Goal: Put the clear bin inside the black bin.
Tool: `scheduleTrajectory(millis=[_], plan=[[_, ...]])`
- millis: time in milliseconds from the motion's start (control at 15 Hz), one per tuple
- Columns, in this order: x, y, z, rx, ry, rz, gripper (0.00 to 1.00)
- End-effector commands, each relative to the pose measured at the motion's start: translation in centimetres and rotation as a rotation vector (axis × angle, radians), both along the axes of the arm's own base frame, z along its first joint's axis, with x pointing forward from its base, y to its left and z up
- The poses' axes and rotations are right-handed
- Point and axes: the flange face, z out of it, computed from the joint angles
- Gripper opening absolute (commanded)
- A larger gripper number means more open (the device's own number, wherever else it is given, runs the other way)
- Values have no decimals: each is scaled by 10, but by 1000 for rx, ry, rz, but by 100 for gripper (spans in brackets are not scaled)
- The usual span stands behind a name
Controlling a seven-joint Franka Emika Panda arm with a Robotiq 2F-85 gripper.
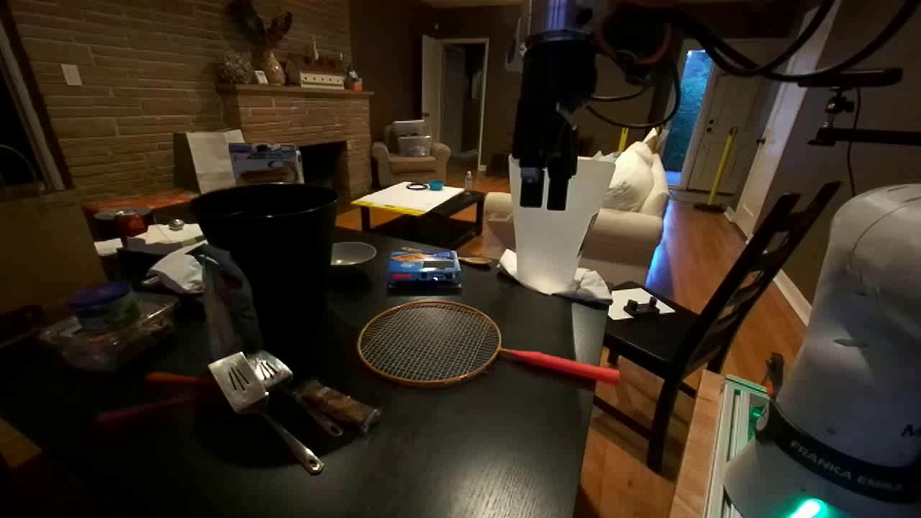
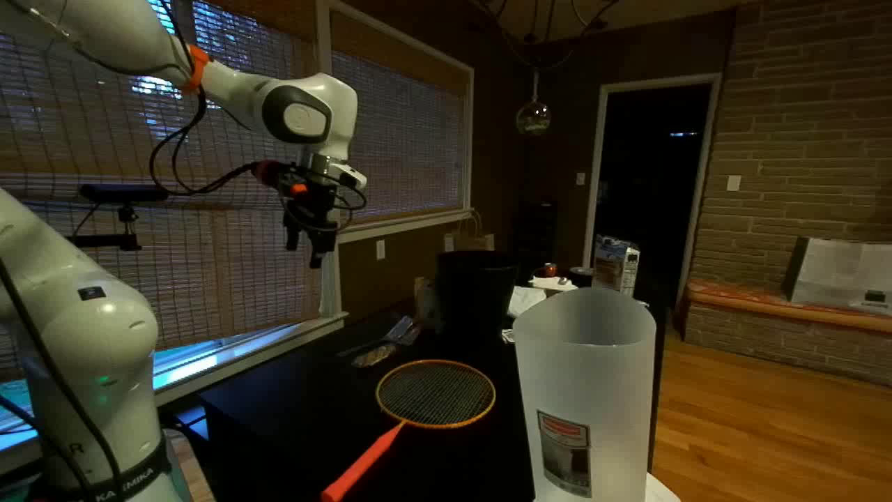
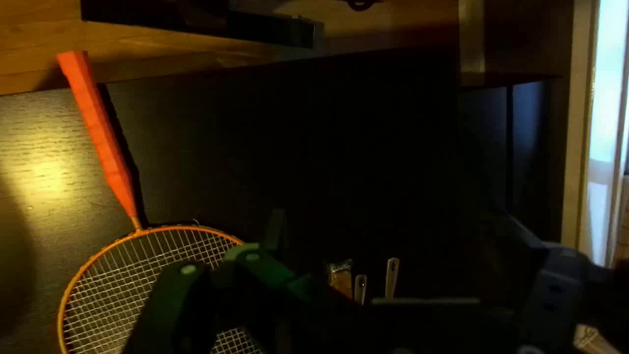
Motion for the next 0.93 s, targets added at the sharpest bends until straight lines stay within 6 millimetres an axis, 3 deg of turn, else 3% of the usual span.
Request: scheduleTrajectory(millis=[0,333,400,533,867], plan=[[0,0,0,0,1,0,100],[0,0,0,0,1,0,100],[-1,-5,11,-4,-26,-10,100],[-10,-30,42,-24,-86,-52,100],[-49,-119,123,-134,-264,-252,100]])
